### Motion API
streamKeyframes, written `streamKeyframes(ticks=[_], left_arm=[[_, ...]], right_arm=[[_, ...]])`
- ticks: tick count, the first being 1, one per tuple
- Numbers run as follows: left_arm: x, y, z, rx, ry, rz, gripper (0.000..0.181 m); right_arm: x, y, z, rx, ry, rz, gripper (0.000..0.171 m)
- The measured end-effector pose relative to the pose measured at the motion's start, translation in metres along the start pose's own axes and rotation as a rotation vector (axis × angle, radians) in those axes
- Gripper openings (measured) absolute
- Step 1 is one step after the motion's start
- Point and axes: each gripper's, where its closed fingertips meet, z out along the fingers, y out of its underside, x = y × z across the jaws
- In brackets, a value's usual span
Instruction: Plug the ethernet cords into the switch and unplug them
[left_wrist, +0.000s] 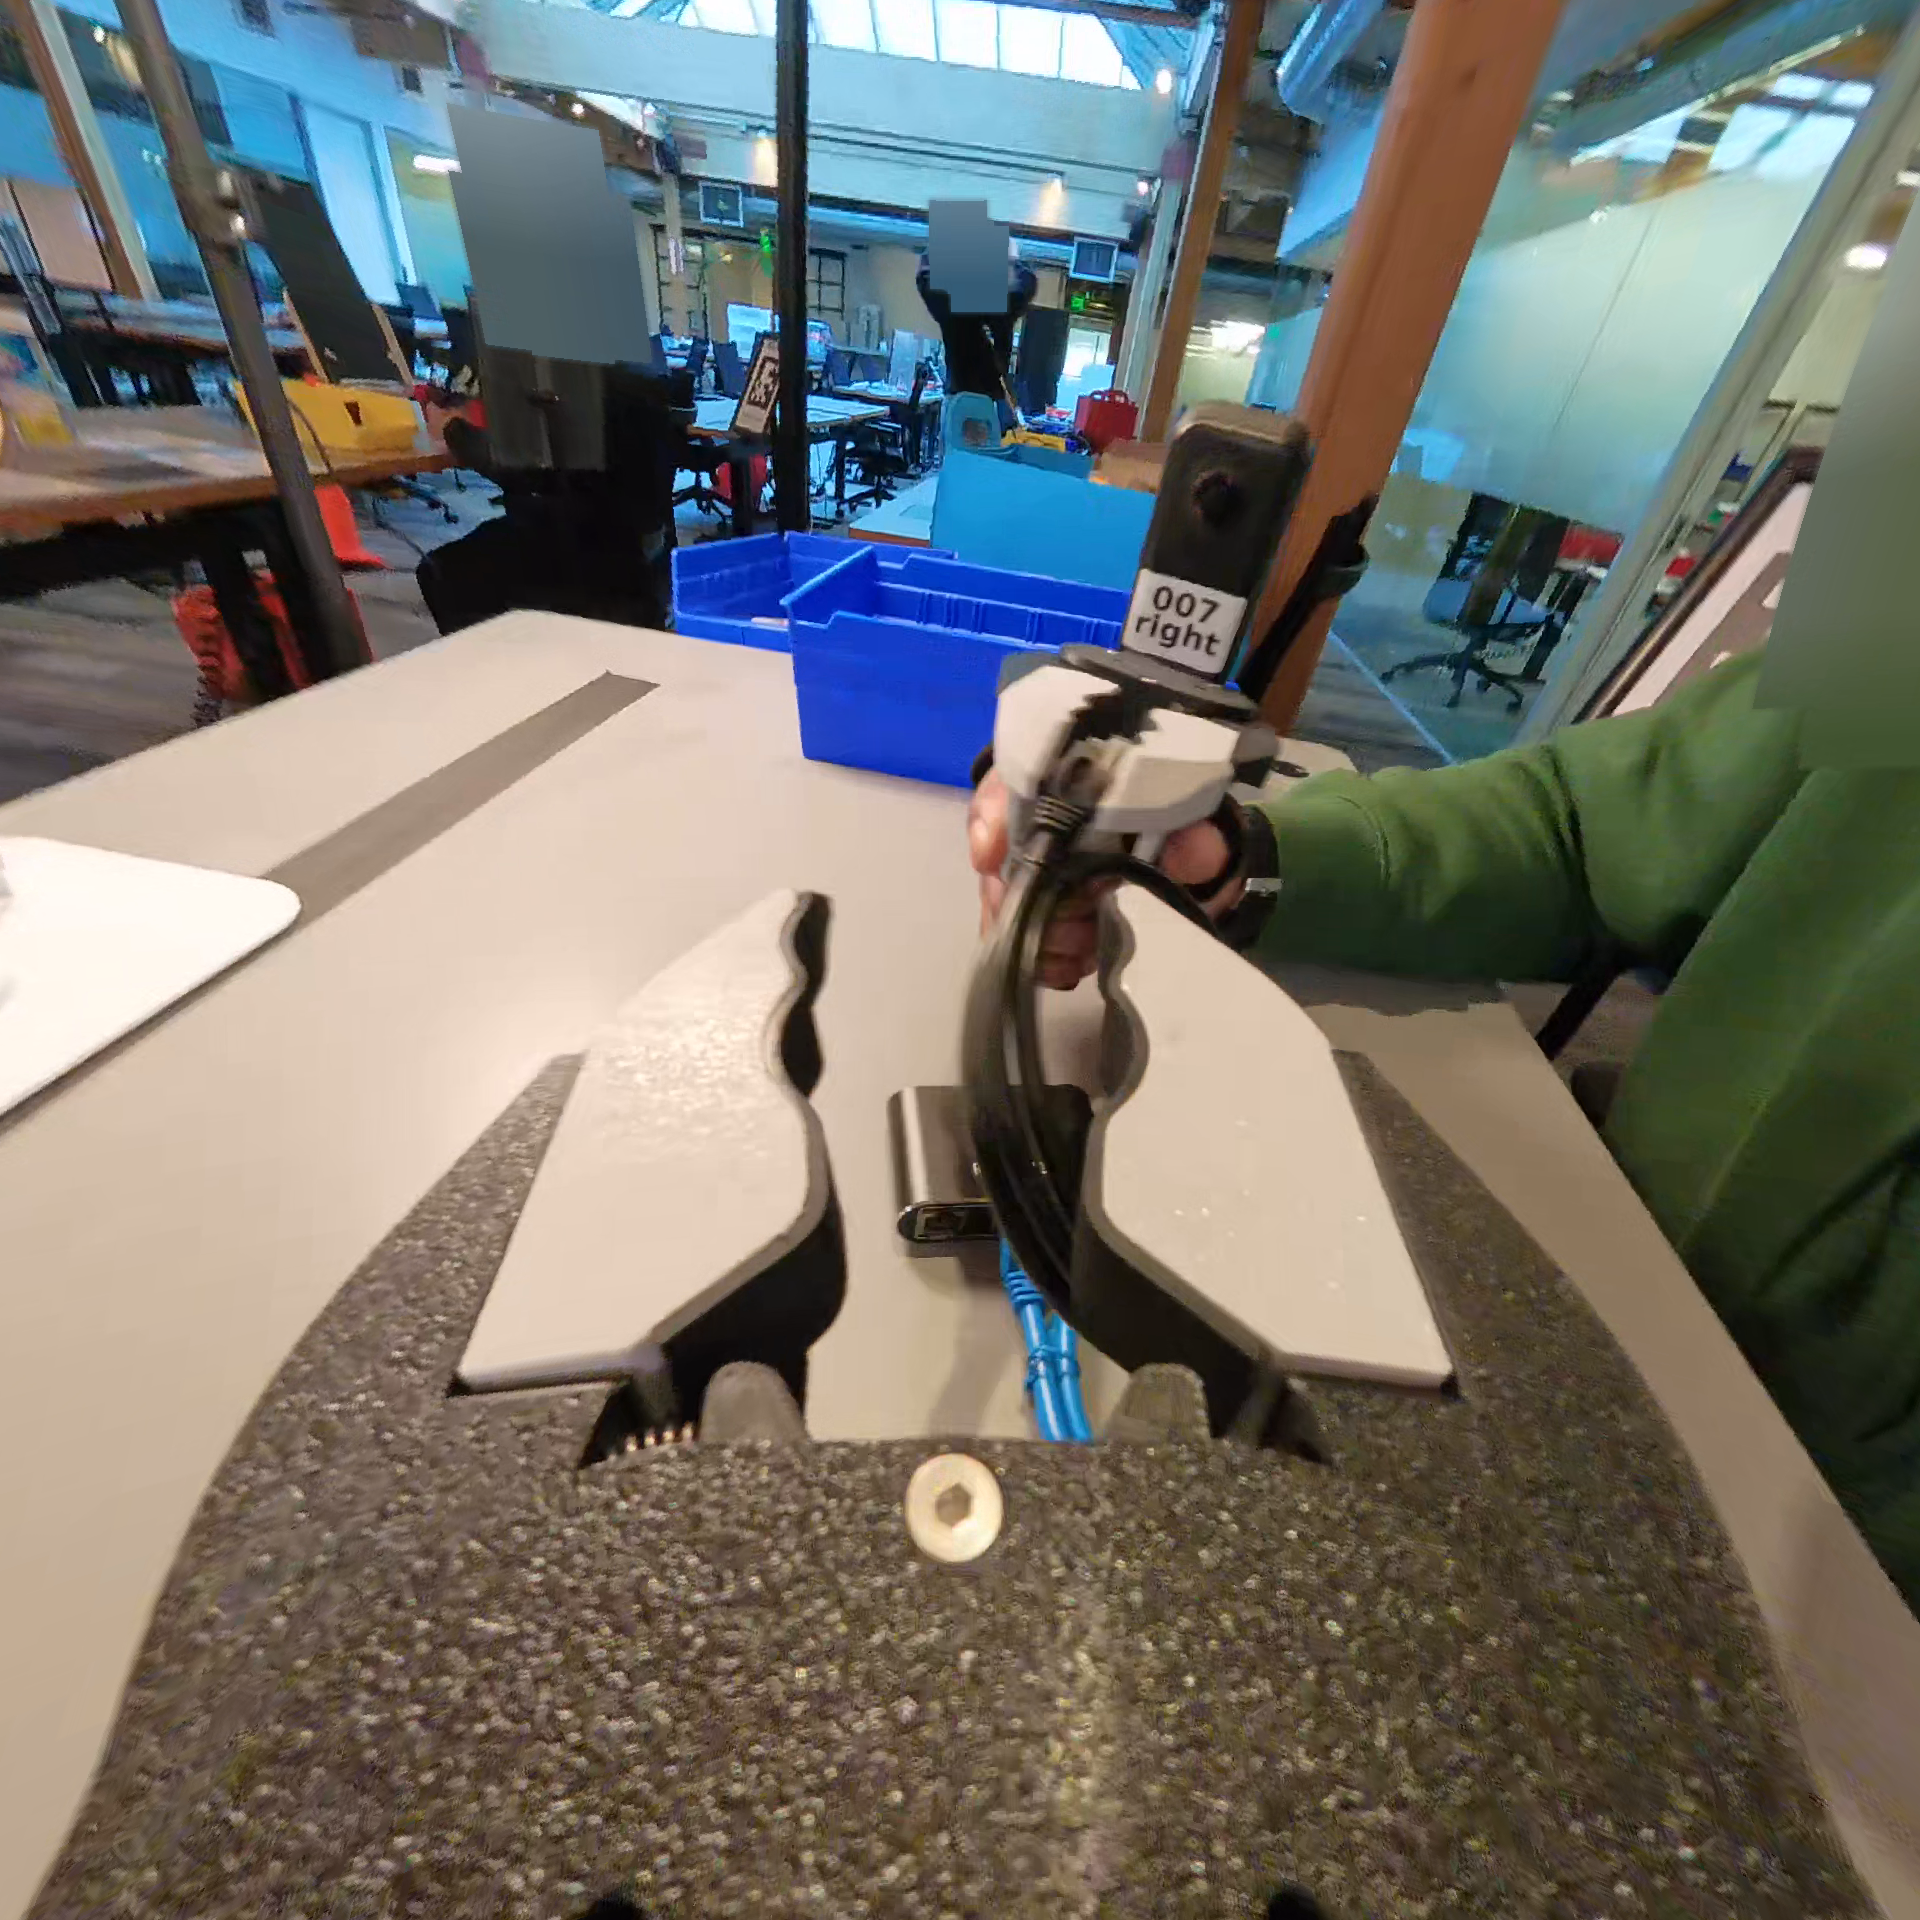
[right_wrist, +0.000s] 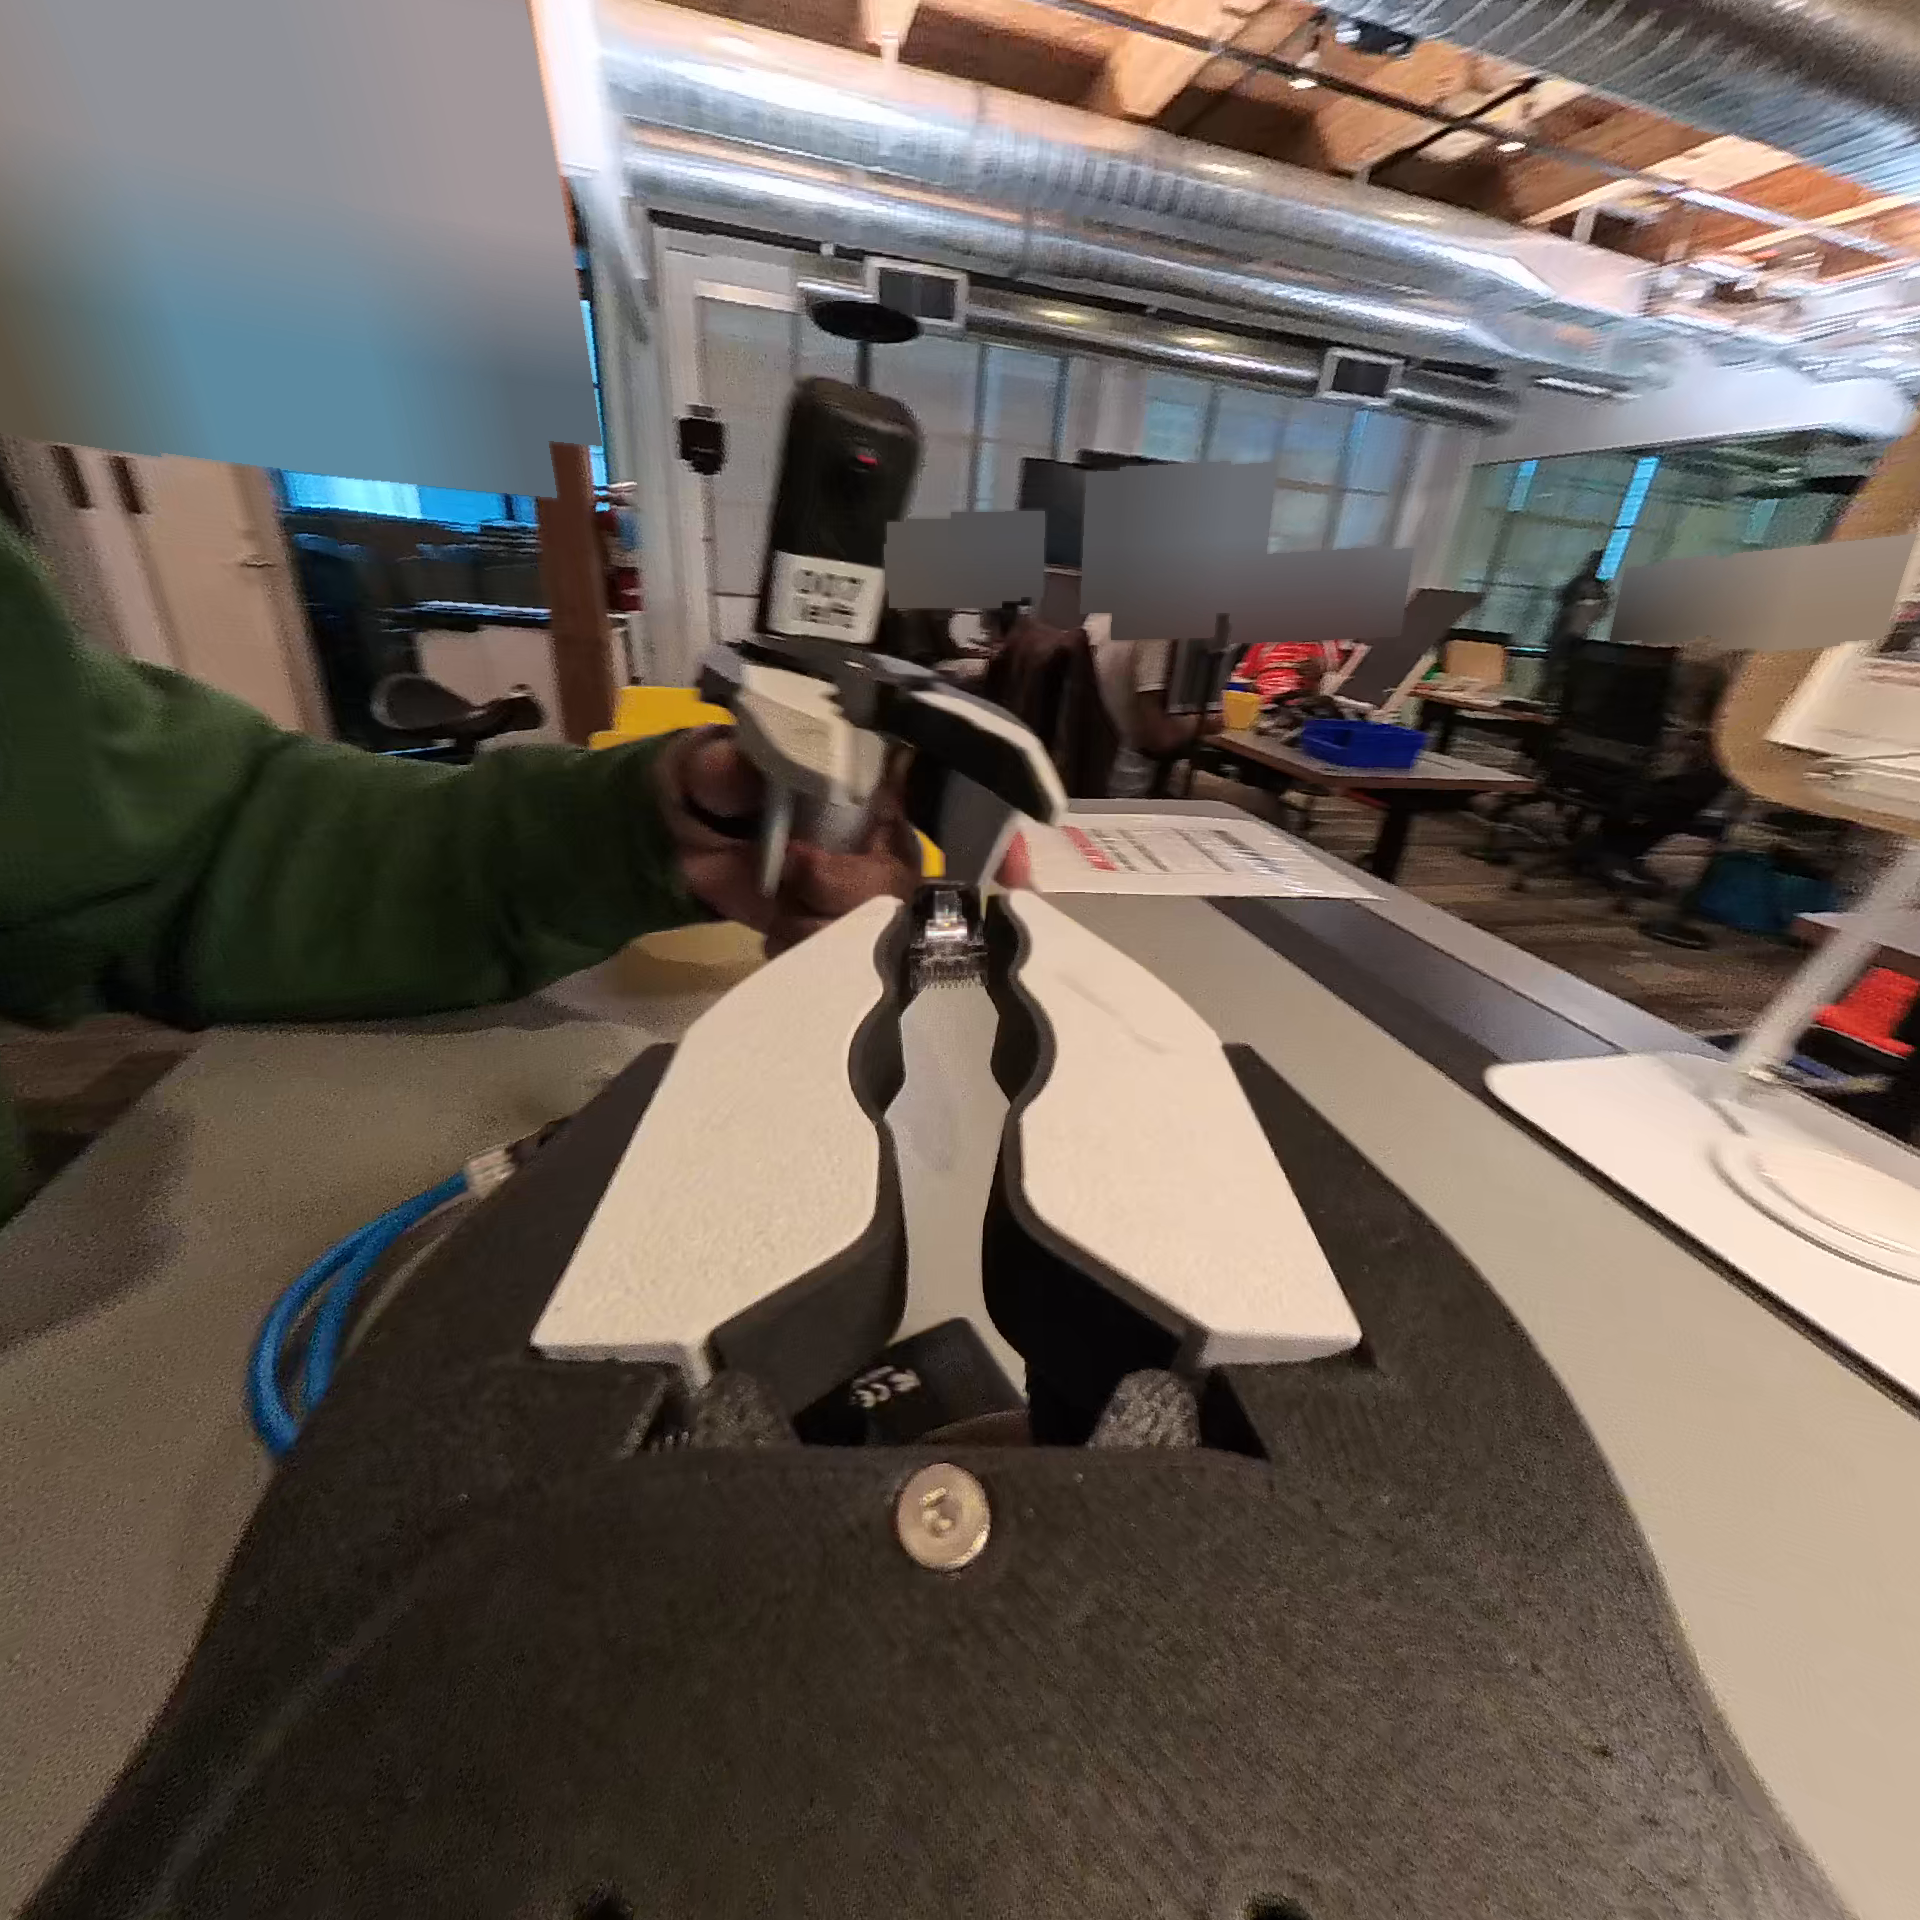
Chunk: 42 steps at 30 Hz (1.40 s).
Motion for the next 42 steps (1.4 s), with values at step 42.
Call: streamKeyframes(ticks=[42], left_arm=[[0.01, 0.07, -0.012, -0.259, 0.325, -0.385, 0.018]], right_arm=[[-0.016, 0.04, -0.017, -0.19, -0.112, -0.13, 0.013]])
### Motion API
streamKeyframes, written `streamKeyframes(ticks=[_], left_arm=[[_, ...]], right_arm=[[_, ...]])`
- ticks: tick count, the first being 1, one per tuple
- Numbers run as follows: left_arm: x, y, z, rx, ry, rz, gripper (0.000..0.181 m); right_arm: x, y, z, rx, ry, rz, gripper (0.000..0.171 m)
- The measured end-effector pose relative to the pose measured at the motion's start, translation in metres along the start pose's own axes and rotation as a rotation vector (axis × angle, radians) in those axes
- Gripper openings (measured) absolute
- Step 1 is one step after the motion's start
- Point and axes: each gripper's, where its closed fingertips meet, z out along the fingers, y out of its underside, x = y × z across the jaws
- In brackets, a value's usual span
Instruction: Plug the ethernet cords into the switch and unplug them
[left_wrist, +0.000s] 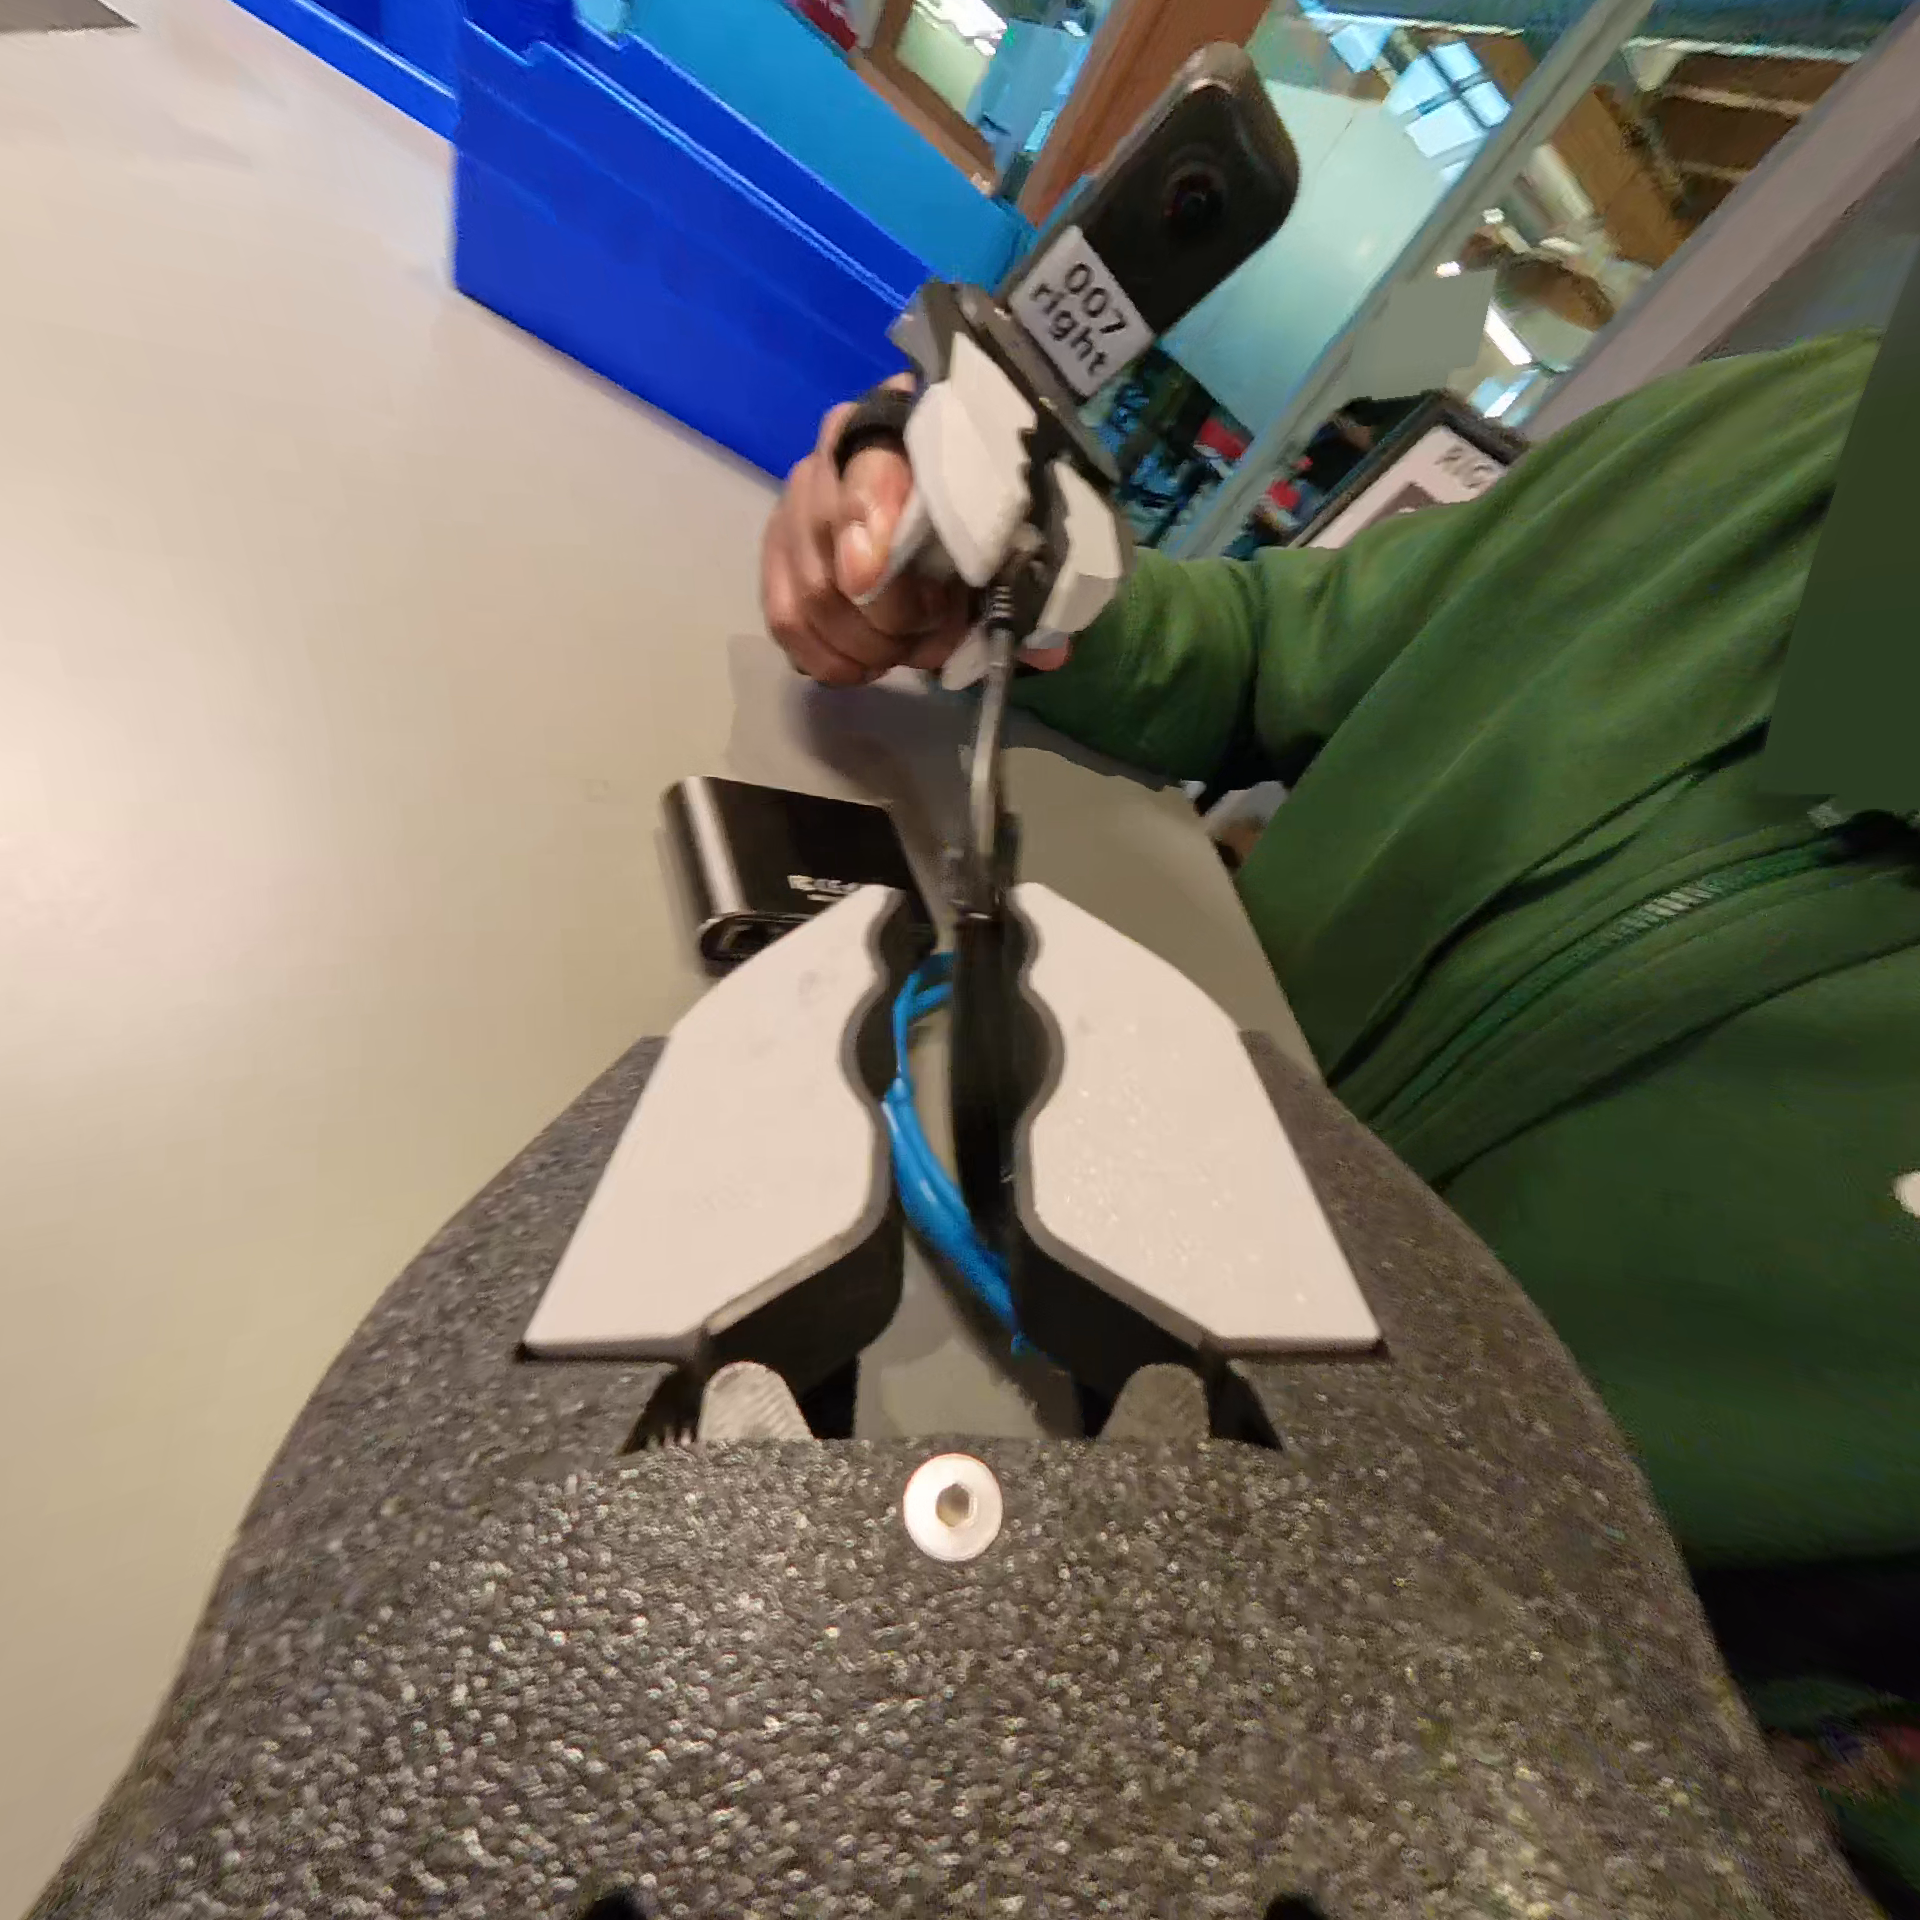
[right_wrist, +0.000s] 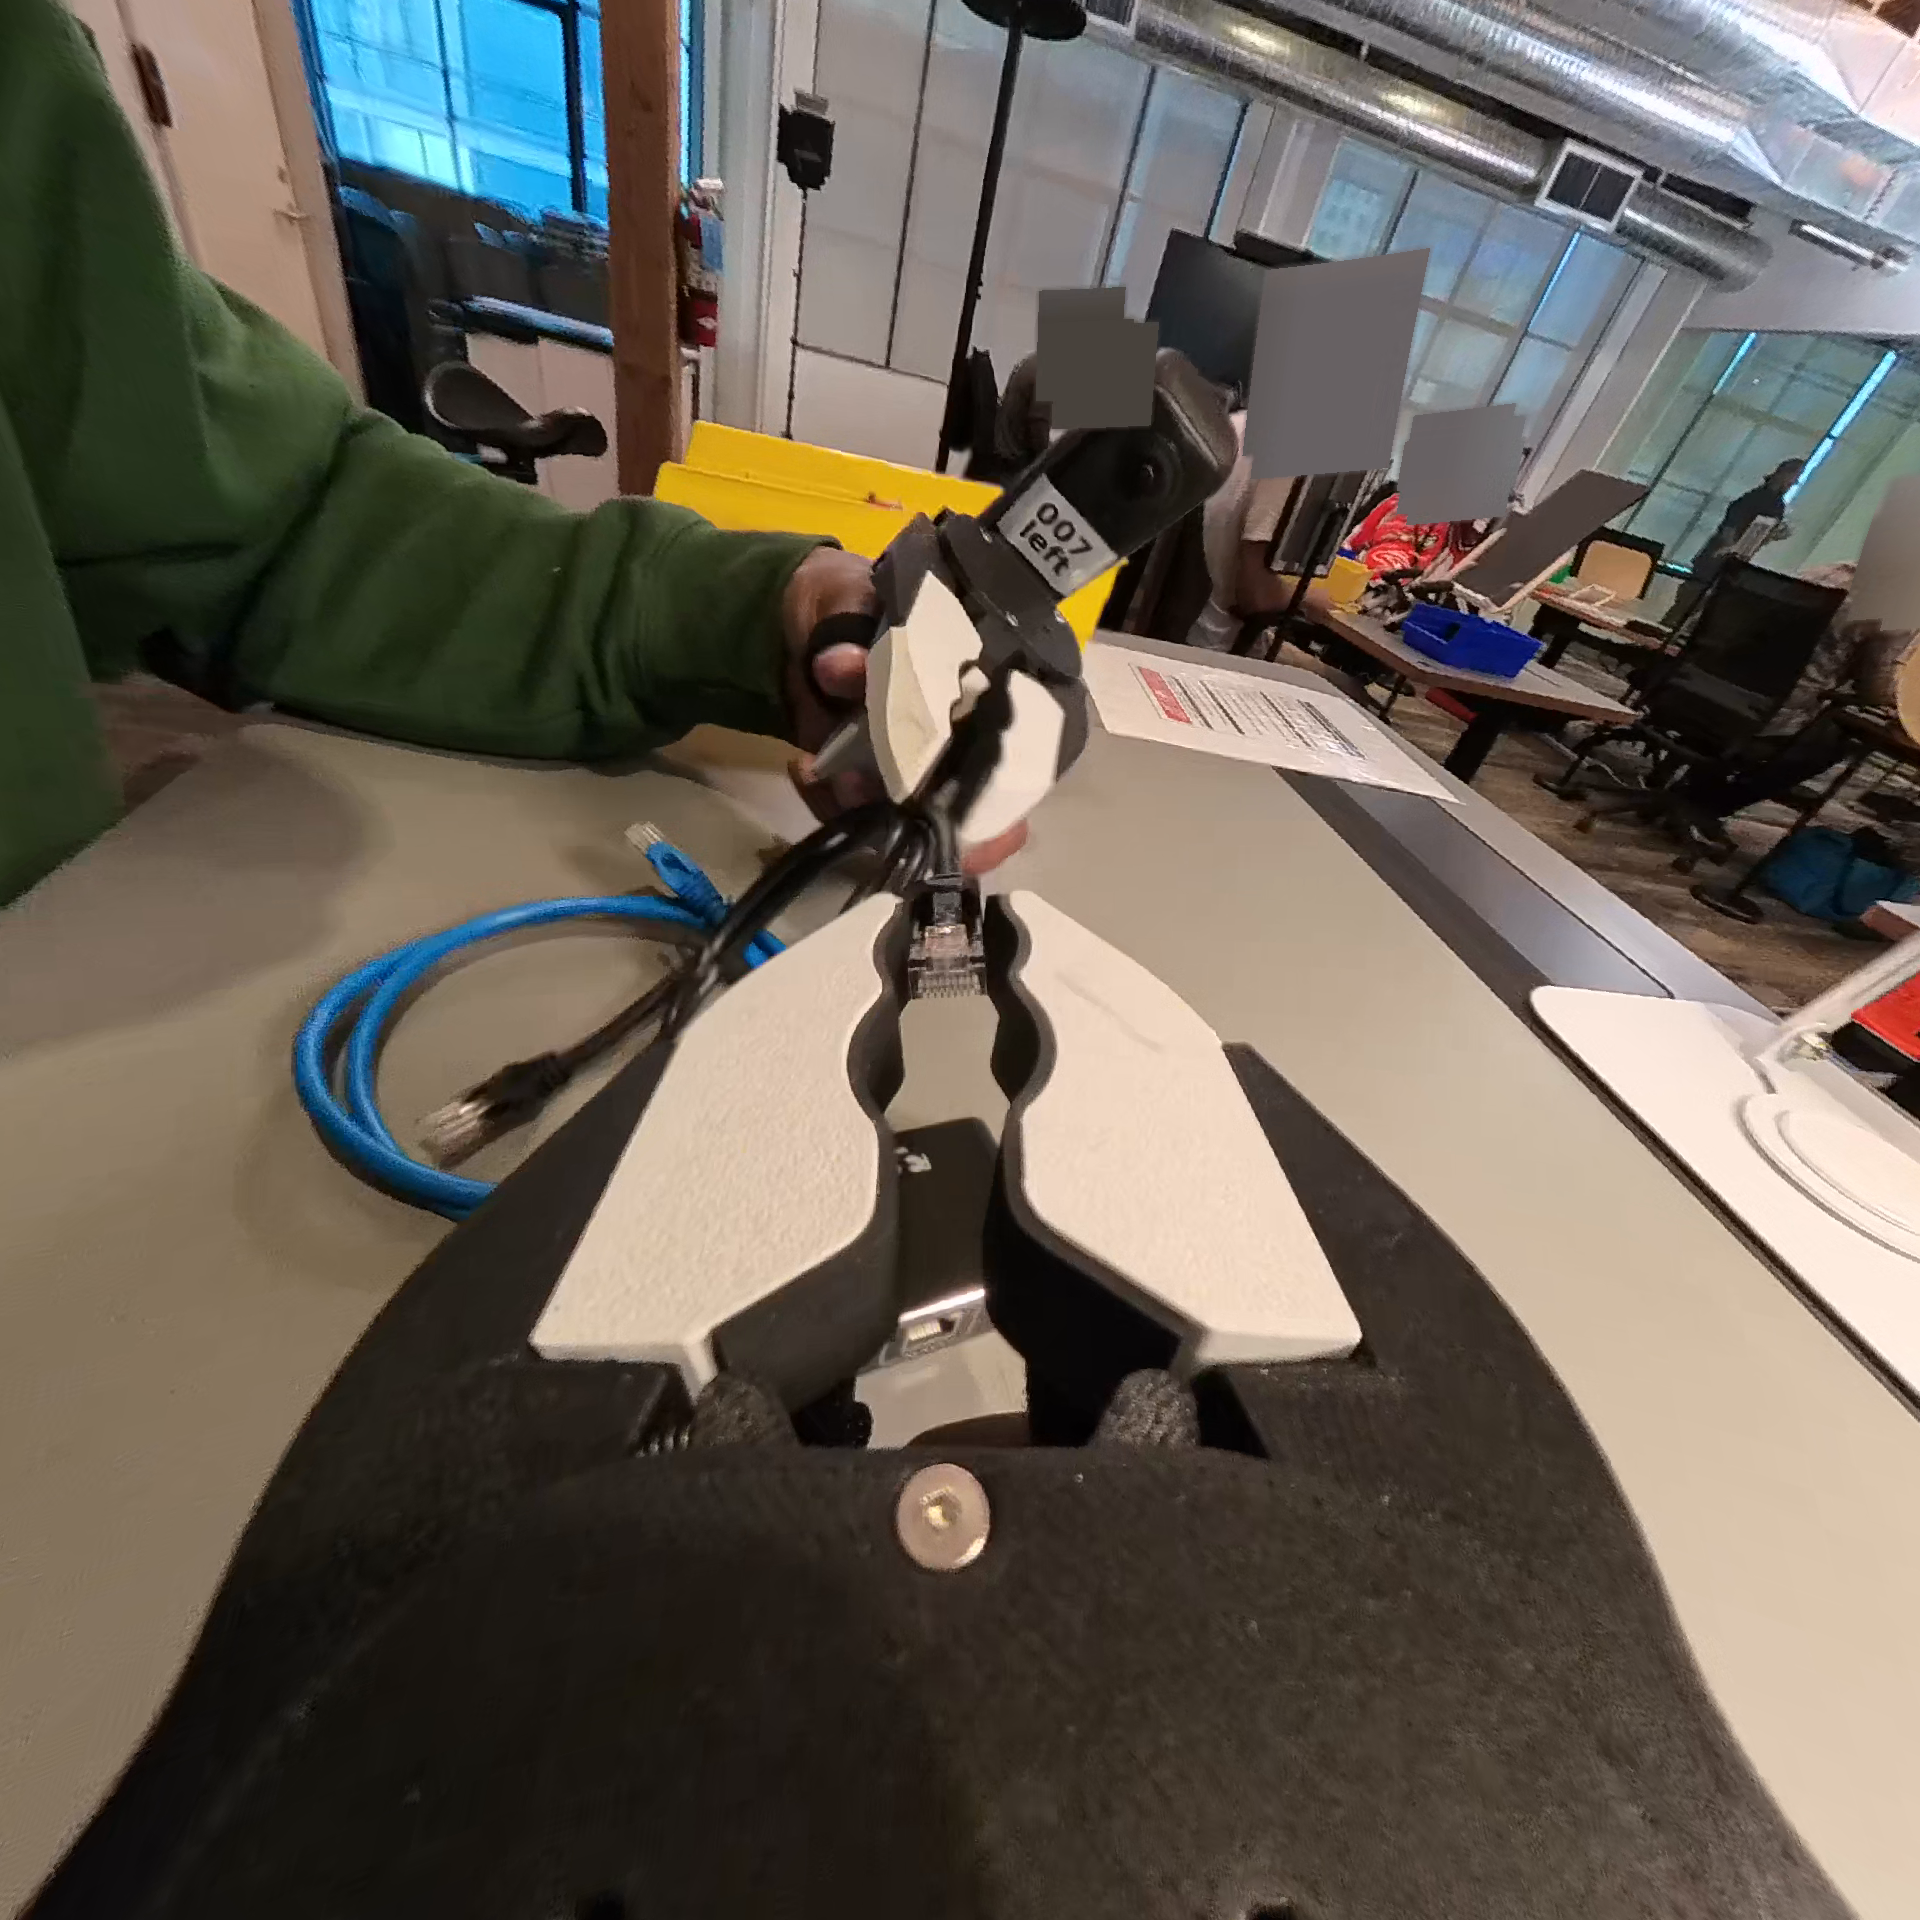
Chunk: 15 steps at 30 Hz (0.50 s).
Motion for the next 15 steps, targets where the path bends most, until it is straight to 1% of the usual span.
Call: streamKeyframes(ticks=[2, 3, 4, 7, 9, 13, 15], left_arm=[[-0.009, -0.005, -0.009, 0.013, -0.086, 0.034, 0.039], [-0.009, -0.009, -0.012, 0.029, -0.104, 0.058, 0.045], [-0.006, -0.015, -0.014, 0.054, -0.106, 0.085, 0.048], [0.013, -0.026, -0.003, 0.104, -0.058, 0.145, 0.048], [0.02, -0.022, 0.012, 0.07, -0.032, 0.142, 0.048], [0.02, -0.006, 0.039, -0.009, 0.003, 0.043, 0.048], [0.016, -0.004, 0.045, -0.004, 0.005, -0.006, 0.043]], right_arm=[[-0.003, -0.003, 0.0, 0.018, -0.026, 0.019, 0.013], [-0.005, -0.003, 0.0, 0.014, -0.031, 0.018, 0.013], [-0.007, -0.002, 0.002, 0.009, -0.043, 0.019, 0.013], [-0.016, 0.0, 0.008, 0.003, -0.077, 0.028, 0.014], [-0.019, 0.0, 0.011, 0.006, -0.091, 0.029, 0.013], [-0.023, -0.001, 0.013, 0.008, -0.097, 0.013, 0.013], [-0.024, 0.0, 0.014, 0.007, -0.092, 0.001, 0.013]])
